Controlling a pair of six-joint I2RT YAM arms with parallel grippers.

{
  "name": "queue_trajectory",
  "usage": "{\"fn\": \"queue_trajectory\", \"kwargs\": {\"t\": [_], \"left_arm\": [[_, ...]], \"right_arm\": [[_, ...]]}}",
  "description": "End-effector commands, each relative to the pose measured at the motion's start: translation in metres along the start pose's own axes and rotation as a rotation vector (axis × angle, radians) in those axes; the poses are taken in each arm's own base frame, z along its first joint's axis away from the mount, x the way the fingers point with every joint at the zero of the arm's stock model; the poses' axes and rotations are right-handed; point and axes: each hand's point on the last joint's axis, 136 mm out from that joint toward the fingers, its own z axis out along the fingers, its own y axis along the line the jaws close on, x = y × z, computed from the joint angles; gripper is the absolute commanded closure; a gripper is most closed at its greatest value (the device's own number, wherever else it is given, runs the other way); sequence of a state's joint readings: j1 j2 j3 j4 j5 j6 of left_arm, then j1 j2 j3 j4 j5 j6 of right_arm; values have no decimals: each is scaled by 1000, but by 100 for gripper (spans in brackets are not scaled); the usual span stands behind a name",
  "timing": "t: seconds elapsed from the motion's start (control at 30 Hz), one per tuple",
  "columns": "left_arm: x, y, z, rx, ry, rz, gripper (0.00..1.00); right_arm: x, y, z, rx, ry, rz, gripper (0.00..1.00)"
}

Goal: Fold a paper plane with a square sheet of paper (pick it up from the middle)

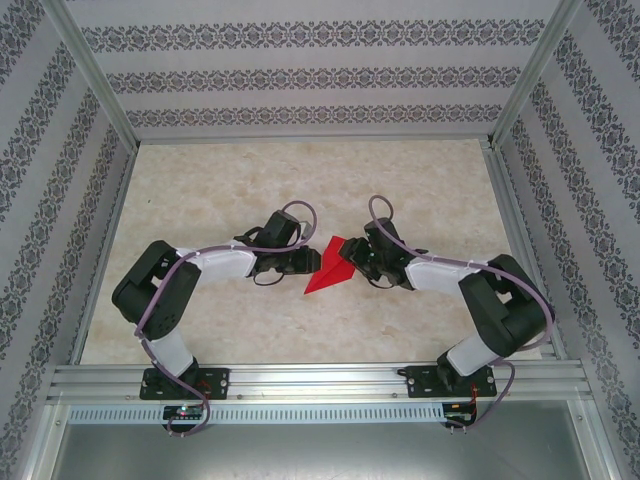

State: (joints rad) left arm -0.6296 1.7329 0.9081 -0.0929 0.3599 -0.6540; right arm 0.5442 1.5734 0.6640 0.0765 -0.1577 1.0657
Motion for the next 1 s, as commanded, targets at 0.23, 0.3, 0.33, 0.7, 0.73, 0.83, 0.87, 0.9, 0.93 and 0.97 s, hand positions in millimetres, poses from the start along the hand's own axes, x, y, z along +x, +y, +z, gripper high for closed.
{"fn": "queue_trajectory", "kwargs": {"t": [0.23,0.3,0.33,0.7,0.73,0.83,0.87,0.9,0.93,0.97], "left_arm": [[-10,13,3,-23,-36,-39,66],[-10,15,3,-25,-34,-42,67],[-10,15,3,-26,-33,-43,67],[-11,27,-7,-51,-61,-97,65],[-11,30,-10,-64,-66,-100,64],[-11,35,-15,-80,-71,-109,63],[-11,36,-17,-80,-72,-112,62],[-11,37,-18,-81,-73,-117,61],[-11,38,-19,-79,-75,-122,60],[-11,39,-20,-77,-76,-127,60]], "right_arm": [[-4,23,19,-44,0,-7,52],[-3,24,22,-52,3,-7,52],[-2,25,23,-53,8,-6,52],[8,37,32,-107,44,-6,52],[9,38,32,-114,46,-5,52],[12,42,31,-136,42,-8,53],[13,43,31,-143,42,-6,53],[14,43,31,-148,37,-2,54],[14,44,31,-162,29,3,55],[14,45,31,-176,23,9,55]]}}
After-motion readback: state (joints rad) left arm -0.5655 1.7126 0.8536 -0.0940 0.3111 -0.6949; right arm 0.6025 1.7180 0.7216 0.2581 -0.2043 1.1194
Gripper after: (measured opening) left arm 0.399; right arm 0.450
